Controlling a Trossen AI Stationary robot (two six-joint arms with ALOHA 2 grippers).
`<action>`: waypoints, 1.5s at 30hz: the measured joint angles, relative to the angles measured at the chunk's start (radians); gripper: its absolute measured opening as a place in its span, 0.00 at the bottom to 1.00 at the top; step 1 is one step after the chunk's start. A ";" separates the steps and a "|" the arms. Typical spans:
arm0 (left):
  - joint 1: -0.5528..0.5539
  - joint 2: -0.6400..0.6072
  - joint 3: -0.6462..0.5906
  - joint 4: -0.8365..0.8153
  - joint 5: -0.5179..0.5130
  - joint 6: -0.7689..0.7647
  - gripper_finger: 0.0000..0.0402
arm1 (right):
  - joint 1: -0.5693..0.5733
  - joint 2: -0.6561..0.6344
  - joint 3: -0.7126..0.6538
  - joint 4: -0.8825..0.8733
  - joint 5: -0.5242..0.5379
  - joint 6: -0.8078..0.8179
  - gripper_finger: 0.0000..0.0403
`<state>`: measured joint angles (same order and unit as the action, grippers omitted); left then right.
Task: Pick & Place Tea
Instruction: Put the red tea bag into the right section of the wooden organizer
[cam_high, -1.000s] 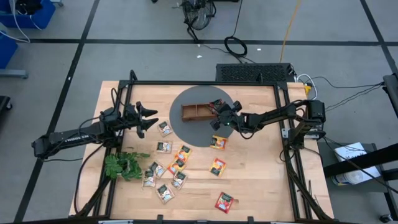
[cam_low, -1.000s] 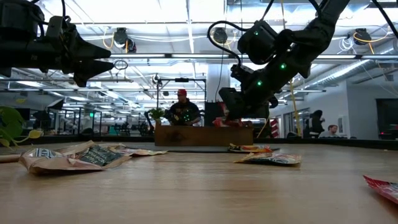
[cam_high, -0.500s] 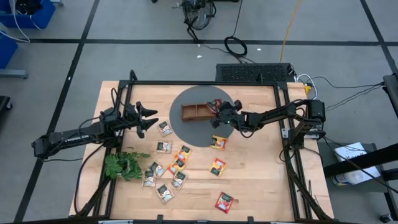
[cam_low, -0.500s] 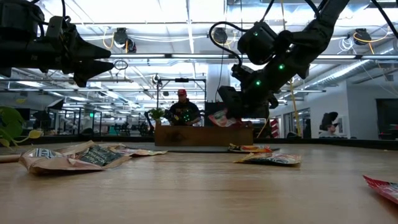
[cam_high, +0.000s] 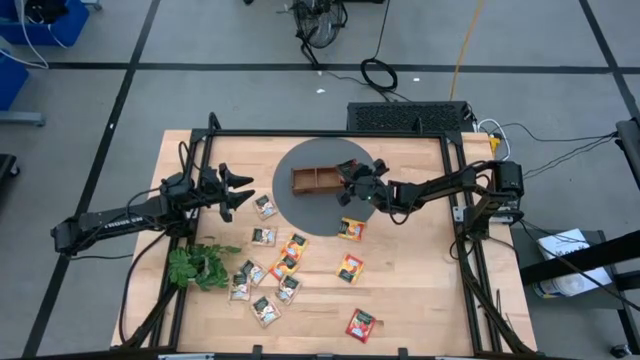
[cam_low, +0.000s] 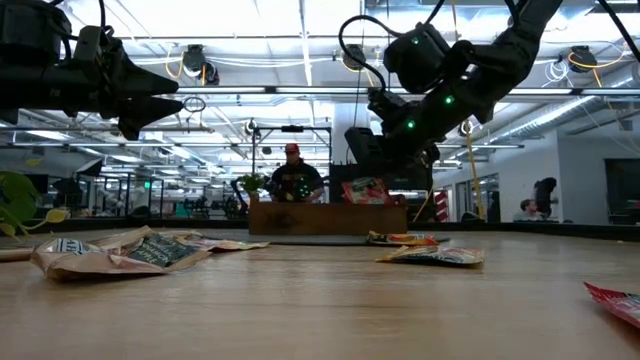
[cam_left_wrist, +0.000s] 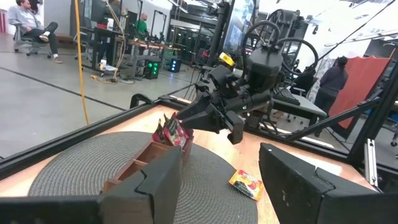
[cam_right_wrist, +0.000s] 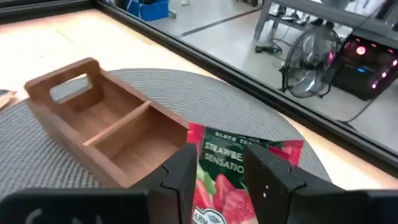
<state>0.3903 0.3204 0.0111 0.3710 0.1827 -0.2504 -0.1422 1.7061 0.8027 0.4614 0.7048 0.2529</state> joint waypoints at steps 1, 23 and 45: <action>0.000 0.000 0.000 0.000 0.000 0.000 0.53 | 0.000 0.000 0.000 0.000 -0.008 -0.014 0.29; 0.000 0.000 0.000 0.000 0.000 0.000 0.53 | -0.049 -0.041 0.015 -0.245 -0.265 -0.095 0.00; 0.000 0.000 0.000 0.000 0.000 0.000 0.53 | -0.158 -0.057 0.123 -0.545 -0.396 -0.022 0.00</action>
<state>0.3904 0.3206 0.0112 0.3710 0.1831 -0.2504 -0.3006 1.6489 0.9257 -0.0836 0.3084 0.2310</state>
